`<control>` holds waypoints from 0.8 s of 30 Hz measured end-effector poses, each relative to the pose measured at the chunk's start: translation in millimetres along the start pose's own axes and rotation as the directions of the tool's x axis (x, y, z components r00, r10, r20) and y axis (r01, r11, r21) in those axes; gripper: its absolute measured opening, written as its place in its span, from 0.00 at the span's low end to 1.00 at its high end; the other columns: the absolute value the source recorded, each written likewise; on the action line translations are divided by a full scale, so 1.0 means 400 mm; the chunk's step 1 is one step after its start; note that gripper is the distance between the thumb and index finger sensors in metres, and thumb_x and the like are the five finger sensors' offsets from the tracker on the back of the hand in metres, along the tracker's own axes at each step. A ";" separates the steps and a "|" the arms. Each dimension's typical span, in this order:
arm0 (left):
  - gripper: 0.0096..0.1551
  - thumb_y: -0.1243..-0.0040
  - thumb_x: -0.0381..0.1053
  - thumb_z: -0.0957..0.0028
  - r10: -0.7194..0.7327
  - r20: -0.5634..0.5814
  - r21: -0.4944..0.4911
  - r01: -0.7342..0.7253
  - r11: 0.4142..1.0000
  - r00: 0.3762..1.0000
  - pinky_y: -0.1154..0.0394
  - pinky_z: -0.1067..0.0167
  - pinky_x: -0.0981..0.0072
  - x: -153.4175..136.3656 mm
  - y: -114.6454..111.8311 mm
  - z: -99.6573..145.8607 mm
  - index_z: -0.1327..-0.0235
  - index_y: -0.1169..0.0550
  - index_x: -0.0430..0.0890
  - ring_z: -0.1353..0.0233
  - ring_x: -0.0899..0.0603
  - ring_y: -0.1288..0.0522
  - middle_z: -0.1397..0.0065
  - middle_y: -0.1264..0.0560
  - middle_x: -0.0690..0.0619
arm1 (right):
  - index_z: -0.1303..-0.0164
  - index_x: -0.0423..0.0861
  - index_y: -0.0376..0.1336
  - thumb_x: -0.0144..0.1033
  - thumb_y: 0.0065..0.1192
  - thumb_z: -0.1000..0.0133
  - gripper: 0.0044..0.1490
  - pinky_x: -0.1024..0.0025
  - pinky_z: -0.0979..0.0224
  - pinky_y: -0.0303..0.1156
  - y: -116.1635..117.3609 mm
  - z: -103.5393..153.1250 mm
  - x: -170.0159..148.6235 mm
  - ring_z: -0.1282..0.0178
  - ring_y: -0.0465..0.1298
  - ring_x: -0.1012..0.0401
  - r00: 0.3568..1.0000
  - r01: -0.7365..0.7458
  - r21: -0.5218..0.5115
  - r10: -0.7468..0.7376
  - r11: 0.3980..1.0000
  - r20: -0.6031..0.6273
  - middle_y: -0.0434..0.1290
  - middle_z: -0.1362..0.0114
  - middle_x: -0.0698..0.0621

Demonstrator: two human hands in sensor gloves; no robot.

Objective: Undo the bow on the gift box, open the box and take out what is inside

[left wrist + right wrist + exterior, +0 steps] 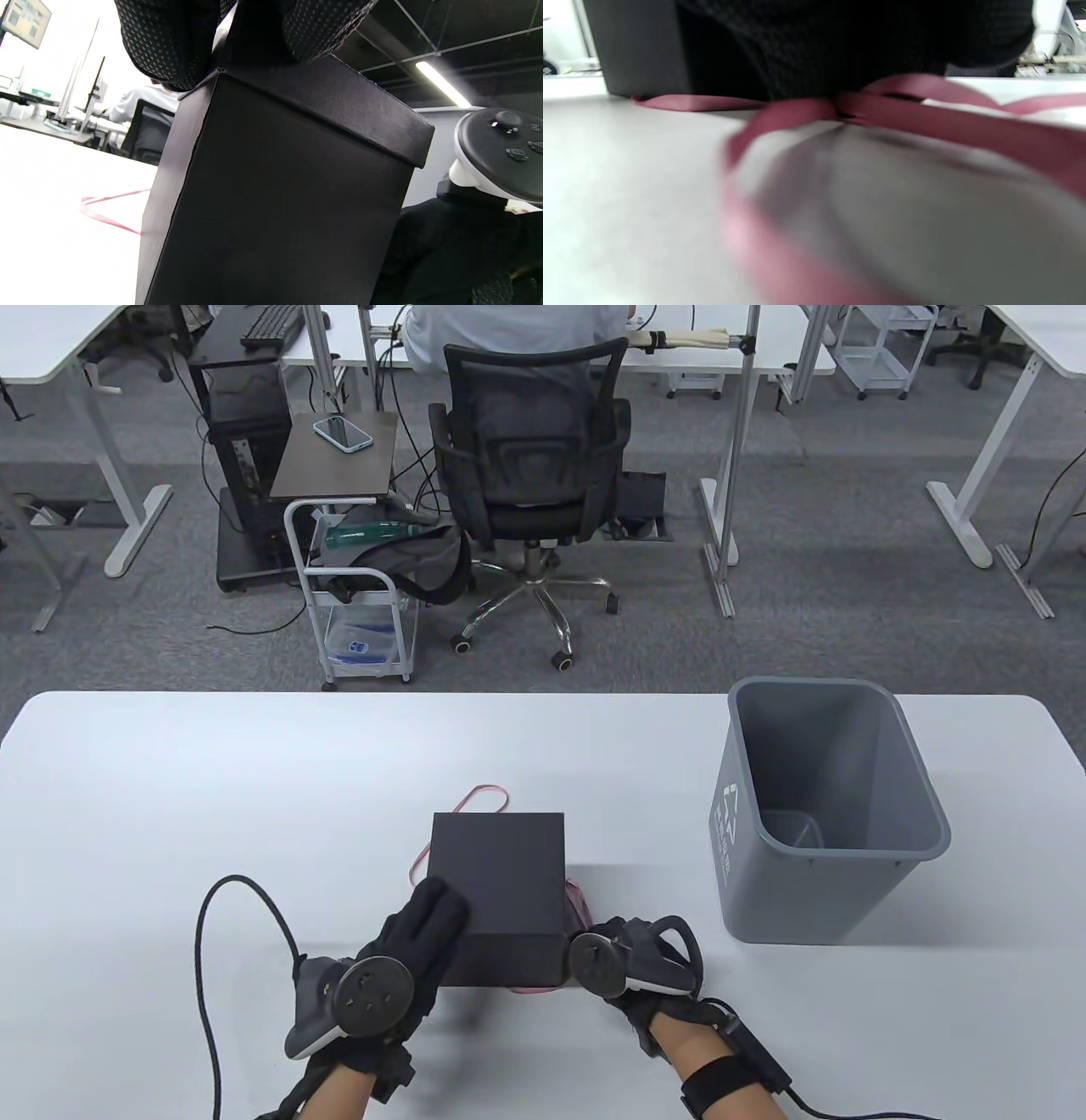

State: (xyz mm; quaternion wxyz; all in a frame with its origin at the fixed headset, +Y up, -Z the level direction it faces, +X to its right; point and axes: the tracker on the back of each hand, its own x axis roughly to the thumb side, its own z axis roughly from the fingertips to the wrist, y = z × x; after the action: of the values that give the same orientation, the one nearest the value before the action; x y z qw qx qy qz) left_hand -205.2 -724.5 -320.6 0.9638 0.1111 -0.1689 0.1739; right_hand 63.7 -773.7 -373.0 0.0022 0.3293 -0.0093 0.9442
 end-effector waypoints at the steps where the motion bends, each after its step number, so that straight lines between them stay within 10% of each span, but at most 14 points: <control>1: 0.30 0.44 0.49 0.33 -0.003 -0.001 0.000 0.003 1.000 1.000 0.23 0.32 0.53 0.000 0.000 0.000 0.18 0.33 0.49 0.30 0.29 0.25 0.11 0.40 0.43 | 0.38 0.41 0.74 0.30 0.72 0.43 0.23 0.55 0.49 0.79 0.000 0.002 0.003 0.53 0.81 0.50 1.000 -0.005 0.002 0.005 1.000 0.008 0.80 0.45 0.42; 24: 0.30 0.44 0.49 0.33 -0.024 -0.010 -0.004 0.024 1.000 1.000 0.23 0.32 0.53 0.004 0.011 0.001 0.17 0.33 0.49 0.29 0.29 0.25 0.11 0.40 0.43 | 0.36 0.43 0.70 0.32 0.66 0.43 0.24 0.57 0.49 0.79 0.015 0.227 -0.033 0.53 0.80 0.52 0.964 -0.259 0.266 0.263 0.928 0.022 0.78 0.45 0.43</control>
State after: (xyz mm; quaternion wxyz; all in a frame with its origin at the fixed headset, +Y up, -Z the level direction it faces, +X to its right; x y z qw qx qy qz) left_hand -205.6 -720.3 -318.9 0.9669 0.1102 -0.1631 0.1625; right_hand 130.4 -781.3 -310.1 -0.1677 0.3155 0.0743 0.9310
